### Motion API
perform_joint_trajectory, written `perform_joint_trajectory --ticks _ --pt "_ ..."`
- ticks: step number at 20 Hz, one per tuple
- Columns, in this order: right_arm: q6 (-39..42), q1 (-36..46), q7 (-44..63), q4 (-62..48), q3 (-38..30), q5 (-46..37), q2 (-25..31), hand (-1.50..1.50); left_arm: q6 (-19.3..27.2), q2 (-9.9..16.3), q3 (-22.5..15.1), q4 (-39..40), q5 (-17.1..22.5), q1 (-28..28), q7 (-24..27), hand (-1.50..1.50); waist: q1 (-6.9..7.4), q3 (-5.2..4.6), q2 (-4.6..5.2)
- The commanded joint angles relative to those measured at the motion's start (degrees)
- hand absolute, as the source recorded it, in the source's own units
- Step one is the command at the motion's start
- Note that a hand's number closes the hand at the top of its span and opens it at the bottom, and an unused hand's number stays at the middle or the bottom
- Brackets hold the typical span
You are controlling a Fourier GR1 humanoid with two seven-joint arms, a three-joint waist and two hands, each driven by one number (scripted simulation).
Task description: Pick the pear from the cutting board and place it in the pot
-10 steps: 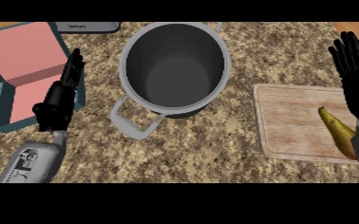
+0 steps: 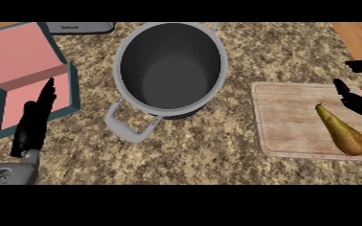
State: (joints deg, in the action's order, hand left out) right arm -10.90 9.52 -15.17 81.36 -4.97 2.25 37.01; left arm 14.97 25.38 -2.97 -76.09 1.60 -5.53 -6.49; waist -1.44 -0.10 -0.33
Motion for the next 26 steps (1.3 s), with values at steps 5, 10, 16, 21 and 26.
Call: perform_joint_trajectory --ticks 5,10,16,21,26 --pt "-18.74 -16.4 -12.23 10.69 1.16 -13.86 -7.53 -1.5 -0.71 1.87 0.79 -1.14 0.07 -0.06 -11.32 0.0 0.15 0.09 0.02" --pt "-17.39 -27.9 0.62 21.3 2.98 -23.51 -1.25 -1.5 -0.93 1.76 0.71 -4.63 -0.04 3.29 -11.57 0.0 0.05 -0.06 -0.11" --pt "-7.17 -28.44 26.26 31.23 0.59 -33.17 9.17 -1.5 -1.19 1.53 0.03 -5.13 -0.65 0.48 -14.4 0.0 0.74 -0.25 0.23" --pt "6.3 -31.86 38.75 35.88 2.43 -35.52 14.87 -1.5 -2.67 2.88 1.31 -5.88 0.1 1.18 -13.78 0.0 1.47 -0.18 0.37" --pt "19.21 -29.86 53.05 46.38 7.13 -30.81 14.91 -1.5 -1.81 0.9 0.59 -5.12 -1.13 1.29 -13.25 0.0 1.66 -0.06 0.4"
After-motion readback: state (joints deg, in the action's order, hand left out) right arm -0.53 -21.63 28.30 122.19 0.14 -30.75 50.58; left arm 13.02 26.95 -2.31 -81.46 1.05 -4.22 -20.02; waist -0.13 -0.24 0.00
